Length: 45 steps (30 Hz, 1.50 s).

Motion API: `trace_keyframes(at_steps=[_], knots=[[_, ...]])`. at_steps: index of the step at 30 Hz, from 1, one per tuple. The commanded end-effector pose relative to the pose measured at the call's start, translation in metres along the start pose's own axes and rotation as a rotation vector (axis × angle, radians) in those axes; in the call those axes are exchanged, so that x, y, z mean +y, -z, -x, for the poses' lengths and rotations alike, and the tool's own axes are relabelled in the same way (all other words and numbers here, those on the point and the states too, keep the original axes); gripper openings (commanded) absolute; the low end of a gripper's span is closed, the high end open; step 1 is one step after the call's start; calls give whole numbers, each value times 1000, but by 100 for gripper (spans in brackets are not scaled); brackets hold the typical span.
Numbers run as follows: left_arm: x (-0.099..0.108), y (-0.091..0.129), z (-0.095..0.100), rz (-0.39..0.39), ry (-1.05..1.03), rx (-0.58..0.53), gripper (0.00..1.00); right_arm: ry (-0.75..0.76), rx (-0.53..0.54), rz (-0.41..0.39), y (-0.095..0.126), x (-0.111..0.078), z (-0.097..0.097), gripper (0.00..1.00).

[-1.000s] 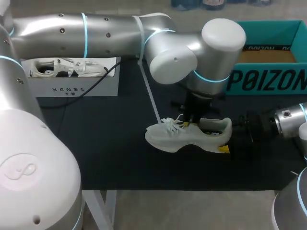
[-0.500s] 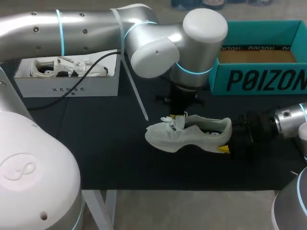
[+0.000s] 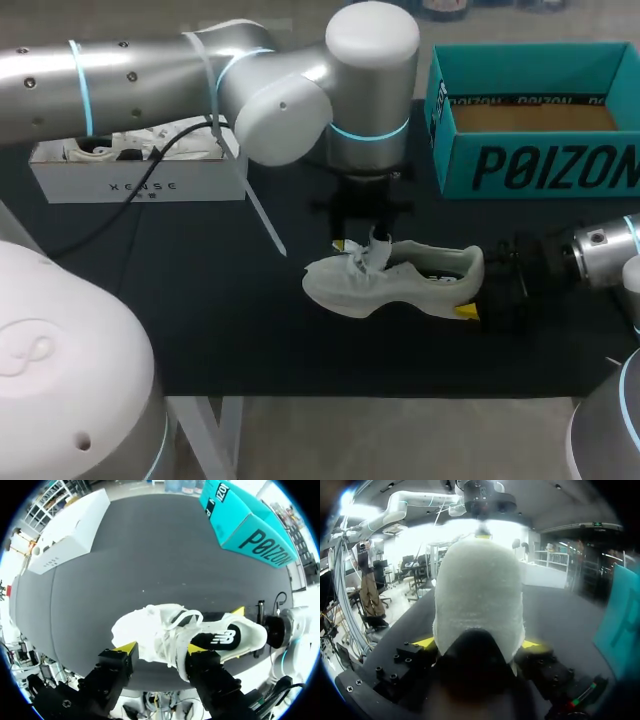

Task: Take the shoe out of the shoebox, open the shoe tongue, remove and reinsert the insole, then place the shoe into the shoebox

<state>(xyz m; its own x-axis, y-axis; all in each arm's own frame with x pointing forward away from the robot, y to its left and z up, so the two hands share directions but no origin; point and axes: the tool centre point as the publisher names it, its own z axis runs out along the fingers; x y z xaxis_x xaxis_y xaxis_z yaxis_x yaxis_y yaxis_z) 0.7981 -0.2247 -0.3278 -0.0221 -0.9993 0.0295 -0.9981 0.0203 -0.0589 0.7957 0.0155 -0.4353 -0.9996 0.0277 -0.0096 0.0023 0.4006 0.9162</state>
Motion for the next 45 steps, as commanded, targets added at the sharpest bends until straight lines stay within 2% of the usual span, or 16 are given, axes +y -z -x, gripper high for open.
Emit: trace_keyframes(at_steps=[1,8,10,12,14,17,18,23,26,35,38,41,42,43,44,45], knots=[[-2,-8,-8,21,-12,35,100,-1,-2,-4,-6,-3,0,0],[1,-13,-26,49,-28,60,97,-1,-2,-4,-6,-3,0,0],[3,-15,-30,57,-32,61,81,-1,-2,-4,-6,-3,0,0],[4,-16,-33,61,-35,62,75,-1,-2,-4,-6,-3,0,0],[6,-17,-36,65,-38,62,49,-1,-2,-4,-6,-3,0,0],[7,-18,-38,69,-45,60,31,-1,-2,-4,-6,-3,0,0],[8,-18,-38,70,-46,58,22,-1,-2,-4,-6,-3,0,0],[7,-15,-31,61,-36,44,3,-1,-2,-4,-6,-3,0,0],[4,-11,-21,49,-23,35,0,-1,-2,-4,-6,-3,0,0],[-7,-7,17,36,28,23,0,-1,-2,-4,-6,-3,0,0],[-9,-10,26,42,39,25,4,-1,-2,-4,-6,-3,0,0],[-9,-15,32,55,46,34,15,-1,-2,-4,-6,-3,0,0],[-9,-17,33,58,46,35,25,-1,-2,-4,-6,-3,0,0],[-9,-18,34,63,45,38,42,-1,-2,-4,-6,-3,0,0],[-9,-20,34,70,43,44,67,-1,-2,-4,-6,-3,0,0],[-9,-21,34,74,40,44,100,-1,-2,-4,-6,-3,0,0]])
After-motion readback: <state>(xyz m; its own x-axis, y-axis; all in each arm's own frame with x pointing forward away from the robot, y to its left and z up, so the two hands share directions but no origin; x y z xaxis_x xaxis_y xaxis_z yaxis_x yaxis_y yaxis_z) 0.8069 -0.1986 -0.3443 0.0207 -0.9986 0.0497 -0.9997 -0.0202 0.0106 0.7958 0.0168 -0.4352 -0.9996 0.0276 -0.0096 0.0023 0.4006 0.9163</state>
